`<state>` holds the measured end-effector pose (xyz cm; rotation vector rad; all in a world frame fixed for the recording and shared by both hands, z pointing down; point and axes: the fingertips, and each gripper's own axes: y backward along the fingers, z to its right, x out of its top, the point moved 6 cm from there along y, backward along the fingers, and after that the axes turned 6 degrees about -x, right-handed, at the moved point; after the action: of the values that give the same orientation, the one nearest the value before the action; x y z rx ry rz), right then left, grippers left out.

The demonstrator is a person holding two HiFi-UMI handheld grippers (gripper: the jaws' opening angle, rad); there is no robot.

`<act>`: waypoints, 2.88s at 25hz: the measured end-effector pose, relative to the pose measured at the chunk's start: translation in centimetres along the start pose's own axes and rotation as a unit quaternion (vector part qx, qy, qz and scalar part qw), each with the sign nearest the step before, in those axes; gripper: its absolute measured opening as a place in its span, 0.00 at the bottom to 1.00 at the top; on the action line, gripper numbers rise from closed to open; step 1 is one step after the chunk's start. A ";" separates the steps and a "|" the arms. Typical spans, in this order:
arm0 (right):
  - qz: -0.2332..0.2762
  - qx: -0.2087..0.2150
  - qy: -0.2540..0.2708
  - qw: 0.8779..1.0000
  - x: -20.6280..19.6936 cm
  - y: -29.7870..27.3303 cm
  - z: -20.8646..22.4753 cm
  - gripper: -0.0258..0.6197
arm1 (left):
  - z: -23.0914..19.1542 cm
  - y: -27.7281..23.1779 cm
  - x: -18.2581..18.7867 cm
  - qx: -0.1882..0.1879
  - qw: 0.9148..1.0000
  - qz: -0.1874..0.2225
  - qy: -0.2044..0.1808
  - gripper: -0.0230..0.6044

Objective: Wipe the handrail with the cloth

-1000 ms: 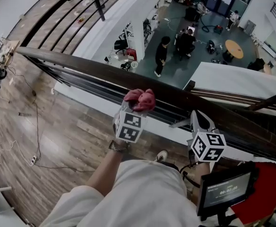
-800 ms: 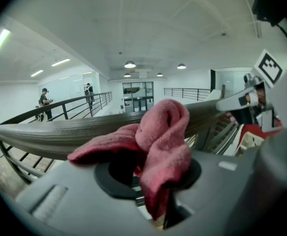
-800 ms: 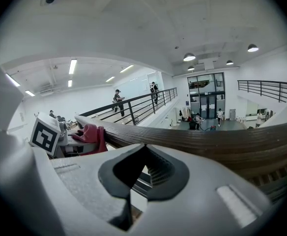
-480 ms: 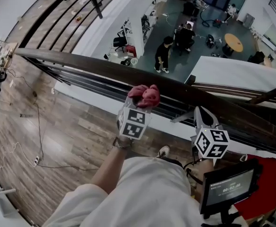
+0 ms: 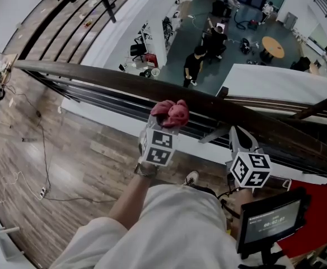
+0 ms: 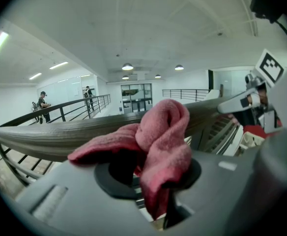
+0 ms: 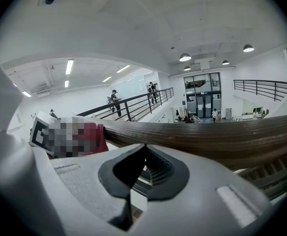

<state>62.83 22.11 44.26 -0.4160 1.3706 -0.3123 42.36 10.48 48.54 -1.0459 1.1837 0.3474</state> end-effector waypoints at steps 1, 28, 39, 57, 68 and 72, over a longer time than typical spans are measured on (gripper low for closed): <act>0.001 0.000 0.000 1.000 0.1 0.1 0.3 0.04 | 0.2 -0.1 0.1 0.002 1.000 0.000 -0.001 0.25; 0.002 -0.001 -0.008 1.000 -1.1 0.5 1.7 0.04 | 4.8 -2.0 0.4 -0.024 0.998 -0.012 -0.054 0.25; 0.003 0.003 -0.009 1.000 -2.1 1.2 2.6 0.04 | 6.0 -2.8 0.4 -0.028 0.998 -0.009 -0.051 0.25; 0.000 0.005 0.000 1.000 -2.1 2.6 4.9 0.04 | 9.8 -3.9 1.4 -0.045 0.998 -0.002 -0.054 0.25; 0.001 0.011 0.003 1.000 -1.5 1.9 5.3 0.04 | 11.3 -4.5 1.8 -0.067 0.996 -0.005 -0.063 0.25; -0.001 0.012 0.002 1.000 -1.7 1.9 5.3 0.04 | 12.0 -4.2 2.3 -0.083 0.993 0.000 -0.079 0.25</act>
<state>67.70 25.08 45.67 -0.3968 1.3697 -0.3301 53.30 17.40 48.60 -1.1413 1.0250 0.5262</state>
